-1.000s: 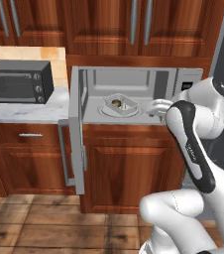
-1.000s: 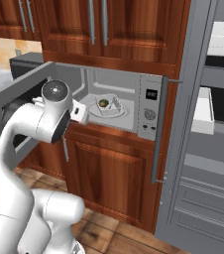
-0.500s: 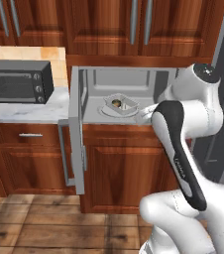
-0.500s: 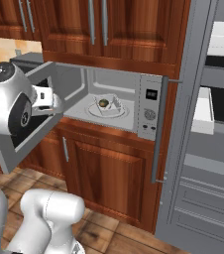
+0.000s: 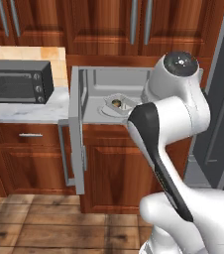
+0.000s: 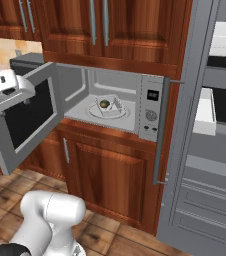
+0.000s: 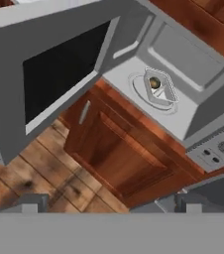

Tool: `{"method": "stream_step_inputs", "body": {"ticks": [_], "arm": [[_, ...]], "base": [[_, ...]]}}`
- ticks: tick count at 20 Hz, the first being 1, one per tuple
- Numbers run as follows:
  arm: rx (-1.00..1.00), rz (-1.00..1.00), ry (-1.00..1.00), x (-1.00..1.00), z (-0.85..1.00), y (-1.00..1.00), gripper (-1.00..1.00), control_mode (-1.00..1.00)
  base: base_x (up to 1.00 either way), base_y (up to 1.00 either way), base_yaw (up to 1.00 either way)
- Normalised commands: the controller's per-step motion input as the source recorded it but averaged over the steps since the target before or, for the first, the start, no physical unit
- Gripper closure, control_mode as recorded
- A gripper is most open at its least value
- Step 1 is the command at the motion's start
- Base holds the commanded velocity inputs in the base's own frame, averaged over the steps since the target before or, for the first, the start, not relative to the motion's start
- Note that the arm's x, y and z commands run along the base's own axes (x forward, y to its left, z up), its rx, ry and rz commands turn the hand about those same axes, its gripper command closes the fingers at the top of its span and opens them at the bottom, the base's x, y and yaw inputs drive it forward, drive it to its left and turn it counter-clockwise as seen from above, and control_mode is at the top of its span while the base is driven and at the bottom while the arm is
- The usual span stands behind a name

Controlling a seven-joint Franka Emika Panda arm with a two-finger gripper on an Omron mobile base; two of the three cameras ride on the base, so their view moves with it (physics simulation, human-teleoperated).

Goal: Place the tupperware containing the fish and squash meal in the microwave. Close the microwave door and press the start button to reheat the meal.

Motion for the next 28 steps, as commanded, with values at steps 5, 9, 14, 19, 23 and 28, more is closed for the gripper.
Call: {"method": "stream_step_inputs", "body": {"ticks": [5, 9, 14, 19, 23, 28], "arm": [[-0.16, 0.08, -0.01, -0.12, 0.31, 0.56, -1.00, -1.00], [-0.13, 0.08, -0.01, -0.08, 0.00, 0.60, -1.00, -1.00], [-0.11, 0.10, -0.10, -0.13, -0.19, 0.60, -1.00, -1.00], [-0.09, 0.09, -0.13, 0.00, -0.33, 0.68, -1.00, -1.00], [-0.11, 0.07, -0.15, 0.04, -0.47, 0.78, -1.00, -1.00], [-0.10, 0.03, -0.11, 0.26, -0.43, 0.74, -1.00, -1.00]], "base": [[0.00, 0.00, 0.00], [0.00, 0.00, 0.00], [0.00, 0.00, 0.00], [0.00, 0.00, 0.00], [0.00, 0.00, 0.00], [0.00, 0.00, 0.00]]}}
